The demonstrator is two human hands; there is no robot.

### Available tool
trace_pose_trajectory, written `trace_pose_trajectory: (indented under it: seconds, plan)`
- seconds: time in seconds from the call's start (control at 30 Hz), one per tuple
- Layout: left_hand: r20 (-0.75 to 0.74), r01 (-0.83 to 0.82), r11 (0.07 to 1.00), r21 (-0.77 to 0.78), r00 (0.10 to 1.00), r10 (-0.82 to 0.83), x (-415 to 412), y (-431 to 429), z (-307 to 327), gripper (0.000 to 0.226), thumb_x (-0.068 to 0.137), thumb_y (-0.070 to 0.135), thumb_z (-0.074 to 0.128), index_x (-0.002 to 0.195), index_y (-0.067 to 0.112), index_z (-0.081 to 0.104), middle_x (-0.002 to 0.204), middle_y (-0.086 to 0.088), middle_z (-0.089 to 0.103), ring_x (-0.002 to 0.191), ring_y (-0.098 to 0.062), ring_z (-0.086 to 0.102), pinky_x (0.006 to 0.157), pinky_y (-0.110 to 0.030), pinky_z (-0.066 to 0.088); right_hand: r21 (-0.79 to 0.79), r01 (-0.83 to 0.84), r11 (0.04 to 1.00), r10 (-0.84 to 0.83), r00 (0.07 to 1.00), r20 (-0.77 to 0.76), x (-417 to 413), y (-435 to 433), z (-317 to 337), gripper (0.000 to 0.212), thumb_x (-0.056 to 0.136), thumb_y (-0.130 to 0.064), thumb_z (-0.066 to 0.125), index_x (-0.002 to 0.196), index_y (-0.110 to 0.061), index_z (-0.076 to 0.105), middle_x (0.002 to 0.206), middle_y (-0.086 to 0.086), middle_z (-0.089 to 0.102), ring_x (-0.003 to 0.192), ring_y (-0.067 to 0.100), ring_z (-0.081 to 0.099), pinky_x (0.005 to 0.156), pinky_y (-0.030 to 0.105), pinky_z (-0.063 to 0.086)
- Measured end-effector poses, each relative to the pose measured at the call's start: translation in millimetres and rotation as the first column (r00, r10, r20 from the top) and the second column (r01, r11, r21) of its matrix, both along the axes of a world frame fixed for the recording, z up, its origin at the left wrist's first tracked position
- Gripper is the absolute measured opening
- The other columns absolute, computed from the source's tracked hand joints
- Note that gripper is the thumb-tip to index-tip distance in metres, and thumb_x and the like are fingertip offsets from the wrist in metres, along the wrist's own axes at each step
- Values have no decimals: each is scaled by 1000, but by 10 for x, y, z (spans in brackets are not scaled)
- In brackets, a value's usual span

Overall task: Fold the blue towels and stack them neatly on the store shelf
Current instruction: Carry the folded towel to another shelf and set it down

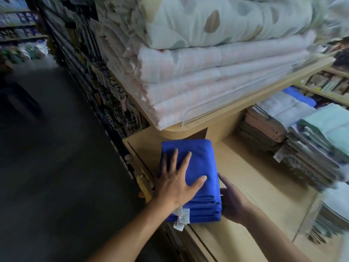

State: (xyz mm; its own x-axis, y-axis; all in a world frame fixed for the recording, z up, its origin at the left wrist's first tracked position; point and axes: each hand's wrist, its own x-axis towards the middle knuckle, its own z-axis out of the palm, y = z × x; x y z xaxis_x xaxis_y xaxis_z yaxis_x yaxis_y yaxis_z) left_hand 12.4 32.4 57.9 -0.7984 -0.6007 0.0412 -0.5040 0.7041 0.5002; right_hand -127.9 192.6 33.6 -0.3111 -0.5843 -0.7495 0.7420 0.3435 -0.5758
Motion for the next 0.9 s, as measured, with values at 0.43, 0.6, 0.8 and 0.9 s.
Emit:
trace_pose_trajectory:
  seconds: [0.43,0.6,0.8,0.9]
  plan:
    - [-337,245,965,93,920,-201,630,1181,389,87,80,89,27,156,50,11,167,16,1,155,-16,1,121,-54,22,-421,164,892,-184,983,-6,849,1203,563,78,86,-69,65,140,-13,60,145,21,56,133,40,55,106,53,48]
    - [-380,376,927,15,859,-342,669,2074,629,82,85,83,31,157,49,9,167,13,3,155,-16,1,121,-54,24,-459,269,847,-334,941,-64,1106,2262,779,73,84,-66,70,136,-15,65,142,18,59,130,37,58,98,49,54]
    - [-393,493,867,-77,784,-481,372,3148,874,84,85,79,34,158,43,15,168,10,6,155,-18,4,120,-50,27,-496,429,755,-535,840,-89,1109,3430,967,66,86,-62,69,133,-16,67,140,18,61,126,36,61,91,46,57]
    - [-396,562,821,-96,736,-550,28,3748,911,84,84,79,35,158,45,15,167,12,6,155,-18,4,121,-48,27,-510,488,708,-612,784,-100,952,4059,999,70,82,-63,73,132,-15,68,138,18,63,125,36,62,90,46,58]
